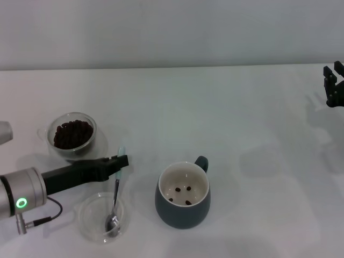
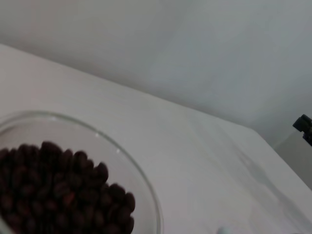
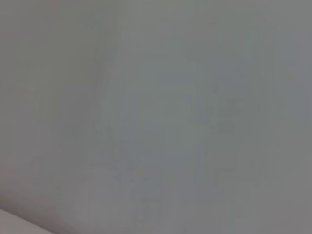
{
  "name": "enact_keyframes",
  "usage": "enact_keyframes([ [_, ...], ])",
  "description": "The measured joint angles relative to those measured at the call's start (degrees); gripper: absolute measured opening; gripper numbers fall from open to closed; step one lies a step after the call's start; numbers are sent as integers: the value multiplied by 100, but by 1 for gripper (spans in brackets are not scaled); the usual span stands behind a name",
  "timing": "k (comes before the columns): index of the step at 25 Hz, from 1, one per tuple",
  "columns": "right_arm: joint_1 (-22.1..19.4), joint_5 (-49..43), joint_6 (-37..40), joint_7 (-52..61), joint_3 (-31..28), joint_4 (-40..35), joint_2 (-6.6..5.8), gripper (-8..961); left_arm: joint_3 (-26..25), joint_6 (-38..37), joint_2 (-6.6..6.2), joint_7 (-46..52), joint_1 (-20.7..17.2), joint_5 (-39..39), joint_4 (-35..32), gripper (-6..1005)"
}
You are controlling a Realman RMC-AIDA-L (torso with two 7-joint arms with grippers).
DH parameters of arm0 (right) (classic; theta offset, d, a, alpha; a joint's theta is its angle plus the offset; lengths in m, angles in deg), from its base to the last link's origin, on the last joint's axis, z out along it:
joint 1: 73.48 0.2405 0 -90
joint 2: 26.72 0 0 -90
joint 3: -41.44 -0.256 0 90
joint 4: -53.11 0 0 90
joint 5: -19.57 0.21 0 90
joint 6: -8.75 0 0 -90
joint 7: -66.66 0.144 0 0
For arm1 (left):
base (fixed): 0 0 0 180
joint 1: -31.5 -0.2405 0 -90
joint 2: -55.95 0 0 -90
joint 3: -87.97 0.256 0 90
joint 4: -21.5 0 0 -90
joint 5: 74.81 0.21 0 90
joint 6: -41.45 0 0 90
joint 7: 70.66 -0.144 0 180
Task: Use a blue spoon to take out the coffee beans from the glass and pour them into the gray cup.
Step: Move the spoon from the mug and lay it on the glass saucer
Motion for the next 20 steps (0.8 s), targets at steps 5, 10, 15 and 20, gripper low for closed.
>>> enact_keyframes([
  [5,1,0,0,0,0,4,0,320,0,45,0,16,-14,0,163,135],
  [10,1,-2,0,0,0,5,0,321,0,80,5,18,-32,0,216,142],
  [15,9,-20,0,0,0,5,8,322,-3,101,9,20,-69,-8,265,148],
  [20,5,-24,0,0,0,5,11,323,0,107,7,23,-114,-8,272,154],
])
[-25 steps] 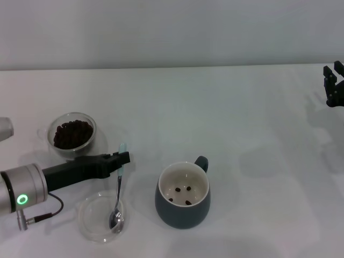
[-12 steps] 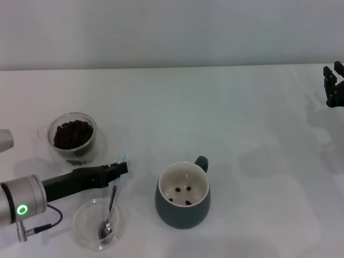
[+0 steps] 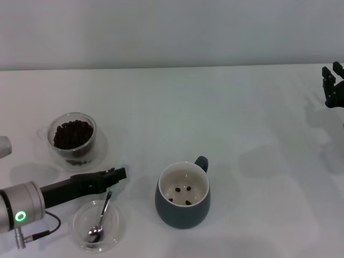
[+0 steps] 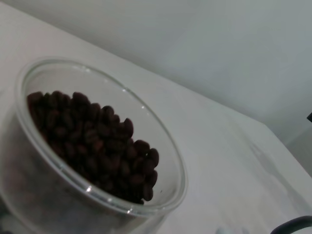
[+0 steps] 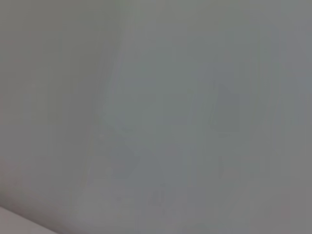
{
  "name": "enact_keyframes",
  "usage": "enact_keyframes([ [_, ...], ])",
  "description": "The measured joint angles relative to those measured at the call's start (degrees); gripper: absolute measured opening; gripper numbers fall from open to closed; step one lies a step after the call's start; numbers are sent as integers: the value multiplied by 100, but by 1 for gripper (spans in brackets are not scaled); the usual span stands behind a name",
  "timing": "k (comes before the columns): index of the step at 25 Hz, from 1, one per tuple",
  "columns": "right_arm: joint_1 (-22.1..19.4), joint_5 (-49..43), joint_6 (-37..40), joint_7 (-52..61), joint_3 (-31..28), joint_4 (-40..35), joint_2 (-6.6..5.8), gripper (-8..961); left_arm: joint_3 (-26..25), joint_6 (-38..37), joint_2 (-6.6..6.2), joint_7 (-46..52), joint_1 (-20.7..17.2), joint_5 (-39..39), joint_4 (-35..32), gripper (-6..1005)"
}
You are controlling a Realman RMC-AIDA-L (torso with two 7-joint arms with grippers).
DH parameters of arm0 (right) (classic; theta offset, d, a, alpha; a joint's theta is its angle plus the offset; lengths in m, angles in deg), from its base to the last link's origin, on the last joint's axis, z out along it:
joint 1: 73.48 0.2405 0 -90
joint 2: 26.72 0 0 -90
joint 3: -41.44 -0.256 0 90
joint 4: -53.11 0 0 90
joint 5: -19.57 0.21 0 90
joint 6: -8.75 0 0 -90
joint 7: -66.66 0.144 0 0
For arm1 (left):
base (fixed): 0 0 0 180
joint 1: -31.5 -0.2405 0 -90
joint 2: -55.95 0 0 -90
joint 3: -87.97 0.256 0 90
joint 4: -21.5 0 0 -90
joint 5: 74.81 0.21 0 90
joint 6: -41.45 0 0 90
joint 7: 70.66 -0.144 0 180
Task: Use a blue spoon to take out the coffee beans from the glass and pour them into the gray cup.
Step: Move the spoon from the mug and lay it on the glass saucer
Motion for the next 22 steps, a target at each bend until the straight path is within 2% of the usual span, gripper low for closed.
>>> enact_keyframes([
  [3,-2,-6,0,0,0,6,6,323,0,25,-7,6,-32,0,7,158],
  [5,-3,-10,0,0,0,8,8,324,0,54,-8,8,-44,4,11,211],
  [13,-13,-16,0,0,0,17,6,325,-26,127,-35,-55,-126,6,3,231],
  [16,-13,-17,0,0,0,17,6,326,-247,126,-82,-221,-275,-109,-213,232],
  [22,-7,-14,0,0,0,17,-10,327,-567,21,-73,-477,-428,-148,-642,234],
])
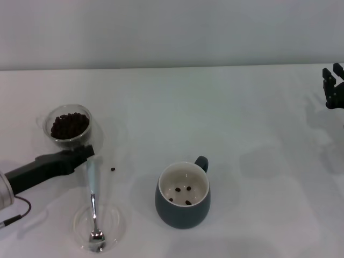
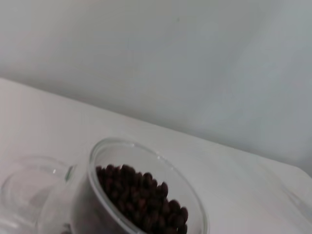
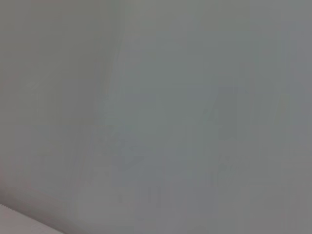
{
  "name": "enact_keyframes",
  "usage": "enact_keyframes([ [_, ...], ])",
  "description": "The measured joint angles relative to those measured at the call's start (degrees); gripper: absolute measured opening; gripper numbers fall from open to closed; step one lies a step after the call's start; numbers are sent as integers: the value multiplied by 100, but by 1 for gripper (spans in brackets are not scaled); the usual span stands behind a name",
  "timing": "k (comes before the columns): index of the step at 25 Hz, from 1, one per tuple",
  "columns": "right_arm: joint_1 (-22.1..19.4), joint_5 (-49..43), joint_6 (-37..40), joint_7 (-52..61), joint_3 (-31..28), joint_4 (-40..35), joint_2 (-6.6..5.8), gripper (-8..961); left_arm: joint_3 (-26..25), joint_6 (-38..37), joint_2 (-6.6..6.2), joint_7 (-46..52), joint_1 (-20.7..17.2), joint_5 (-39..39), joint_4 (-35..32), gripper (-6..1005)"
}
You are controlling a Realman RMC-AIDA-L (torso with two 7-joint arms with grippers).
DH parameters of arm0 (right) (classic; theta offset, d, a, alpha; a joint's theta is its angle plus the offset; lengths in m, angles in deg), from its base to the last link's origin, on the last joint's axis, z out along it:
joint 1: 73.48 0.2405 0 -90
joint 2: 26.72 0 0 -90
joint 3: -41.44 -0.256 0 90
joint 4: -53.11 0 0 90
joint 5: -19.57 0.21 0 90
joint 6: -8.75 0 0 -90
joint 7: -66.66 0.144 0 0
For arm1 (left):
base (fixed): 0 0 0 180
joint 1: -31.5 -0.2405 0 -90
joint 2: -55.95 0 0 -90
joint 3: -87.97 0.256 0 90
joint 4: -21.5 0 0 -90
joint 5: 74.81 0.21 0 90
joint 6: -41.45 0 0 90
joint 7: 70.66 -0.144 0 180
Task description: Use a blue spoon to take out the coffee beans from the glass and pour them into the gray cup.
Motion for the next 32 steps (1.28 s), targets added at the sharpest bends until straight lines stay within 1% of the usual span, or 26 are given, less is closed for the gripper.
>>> enact_keyframes([
  [6,52,-4,0,0,0,-21,-16,328,-62,-15,45,-211,45,-58,-80,292],
  [10,57,-11,-15,0,0,-70,-36,329,-75,-121,65,-642,-93,-523,-95,331],
  [13,63,-15,-19,0,0,-96,-58,329,-75,-330,68,-1151,-278,-979,-97,444],
  [18,65,11,-17,-69,-21,-151,-71,330,-75,-704,90,-2234,-555,-1706,-70,444],
  [19,65,22,-9,-132,-67,-155,-60,331,-75,-811,95,-2450,-600,-1825,-46,445],
  [20,65,34,17,-313,-200,-157,-20,331,-73,-879,97,-2578,-624,-1879,-32,445],
  [24,56,35,51,-432,-328,-159,8,332,-66,-1079,122,-2990,-702,-2092,88,445],
  [28,11,136,192,-316,-355,-127,18,332,-66,-1135,131,-3644,-791,-2641,507,445],
  [32,-86,156,457,231,-310,-87,20,333,-67,-1138,130,-4348,-818,-3249,897,445],
])
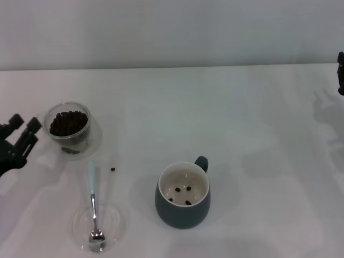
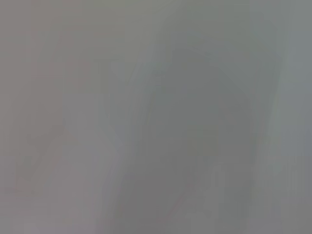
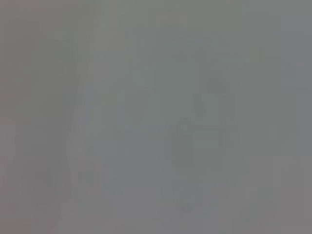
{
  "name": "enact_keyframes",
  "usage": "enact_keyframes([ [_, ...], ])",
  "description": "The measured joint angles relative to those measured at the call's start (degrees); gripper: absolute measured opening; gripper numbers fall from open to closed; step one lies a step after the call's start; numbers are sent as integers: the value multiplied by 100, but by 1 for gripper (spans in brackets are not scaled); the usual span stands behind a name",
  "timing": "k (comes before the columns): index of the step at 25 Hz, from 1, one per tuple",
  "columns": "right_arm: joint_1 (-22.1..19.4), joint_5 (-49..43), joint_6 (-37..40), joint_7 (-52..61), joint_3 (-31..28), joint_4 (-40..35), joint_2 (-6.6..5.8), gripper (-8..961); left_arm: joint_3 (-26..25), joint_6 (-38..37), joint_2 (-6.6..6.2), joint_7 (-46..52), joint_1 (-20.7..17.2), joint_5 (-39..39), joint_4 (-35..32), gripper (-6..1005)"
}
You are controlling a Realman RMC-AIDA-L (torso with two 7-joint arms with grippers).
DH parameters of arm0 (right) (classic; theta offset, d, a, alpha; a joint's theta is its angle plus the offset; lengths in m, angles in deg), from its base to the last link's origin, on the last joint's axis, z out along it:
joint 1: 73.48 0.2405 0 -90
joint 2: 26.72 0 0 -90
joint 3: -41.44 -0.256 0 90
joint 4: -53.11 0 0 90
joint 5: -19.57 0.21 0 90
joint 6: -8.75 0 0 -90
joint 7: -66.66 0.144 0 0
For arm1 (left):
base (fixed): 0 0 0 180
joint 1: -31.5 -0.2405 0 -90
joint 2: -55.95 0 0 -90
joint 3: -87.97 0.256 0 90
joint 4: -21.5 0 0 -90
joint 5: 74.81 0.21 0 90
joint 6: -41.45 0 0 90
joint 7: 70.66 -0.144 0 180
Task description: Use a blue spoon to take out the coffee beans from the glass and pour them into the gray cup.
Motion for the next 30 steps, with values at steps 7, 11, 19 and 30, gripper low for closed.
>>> enact_keyframes([
  [7,-27,-24,462,422,266,175,12,335,-5,105,-6,-972,74,-788,308,444],
  [11,-6,-6,746,423,631,222,33,335,-8,173,-1,-1367,74,-1333,334,444],
  [19,19,25,1700,407,1578,249,71,337,-9,199,2,-1957,88,-2523,372,445],
  [30,122,38,1694,782,2158,232,87,802,-7,349,-11,-2854,705,-3676,894,438],
])
